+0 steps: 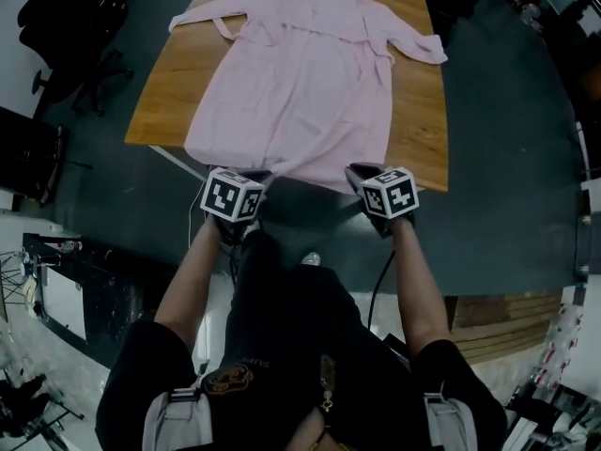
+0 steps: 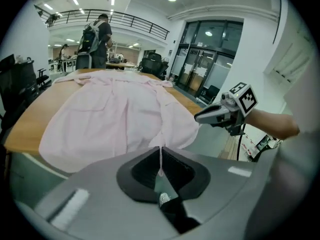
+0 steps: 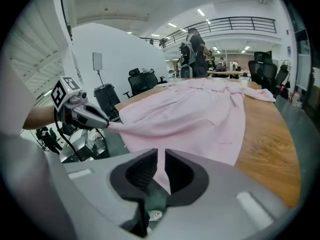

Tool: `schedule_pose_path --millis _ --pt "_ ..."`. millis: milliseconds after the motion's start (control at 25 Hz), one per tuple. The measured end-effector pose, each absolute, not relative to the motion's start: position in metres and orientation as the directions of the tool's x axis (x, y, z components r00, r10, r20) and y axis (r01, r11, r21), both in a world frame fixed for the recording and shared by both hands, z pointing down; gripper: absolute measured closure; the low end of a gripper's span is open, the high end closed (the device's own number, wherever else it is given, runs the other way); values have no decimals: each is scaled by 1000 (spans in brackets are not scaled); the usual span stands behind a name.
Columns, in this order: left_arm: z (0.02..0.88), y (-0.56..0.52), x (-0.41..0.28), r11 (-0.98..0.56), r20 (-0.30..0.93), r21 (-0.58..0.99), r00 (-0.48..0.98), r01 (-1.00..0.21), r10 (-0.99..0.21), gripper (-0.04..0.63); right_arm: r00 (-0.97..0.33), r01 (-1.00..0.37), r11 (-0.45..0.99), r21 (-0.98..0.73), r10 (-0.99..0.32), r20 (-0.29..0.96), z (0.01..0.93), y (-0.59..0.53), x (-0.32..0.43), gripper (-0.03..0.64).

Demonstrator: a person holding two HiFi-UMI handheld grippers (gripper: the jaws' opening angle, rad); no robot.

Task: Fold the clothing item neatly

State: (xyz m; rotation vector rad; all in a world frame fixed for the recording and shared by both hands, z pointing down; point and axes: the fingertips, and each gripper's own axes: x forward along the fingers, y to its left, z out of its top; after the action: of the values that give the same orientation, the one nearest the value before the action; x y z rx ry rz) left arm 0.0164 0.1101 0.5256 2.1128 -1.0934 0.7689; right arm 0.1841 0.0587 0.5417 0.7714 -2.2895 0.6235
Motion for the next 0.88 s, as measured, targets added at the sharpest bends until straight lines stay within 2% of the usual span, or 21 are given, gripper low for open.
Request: schedule_pose_path --millis 400,480,600,880 --pt "614 144 -15 -308 817 327 431 -894 -383 571 -649 -610 757 -233 -308 696 545 57 152 581" --pt "618 140 -16 -304 824 312 415 -900 -385 536 -650 -611 756 -234 -310 694 545 55 153 581" --pt "608 122 -22 -308 816 285 398 -908 -420 432 -653 -616 752 -234 -323 685 541 48 155 581" --pt "550 62 -21 -416 768 180 391 -891 -506 424 -672 -625 743 -242 -354 650 529 30 145 581"
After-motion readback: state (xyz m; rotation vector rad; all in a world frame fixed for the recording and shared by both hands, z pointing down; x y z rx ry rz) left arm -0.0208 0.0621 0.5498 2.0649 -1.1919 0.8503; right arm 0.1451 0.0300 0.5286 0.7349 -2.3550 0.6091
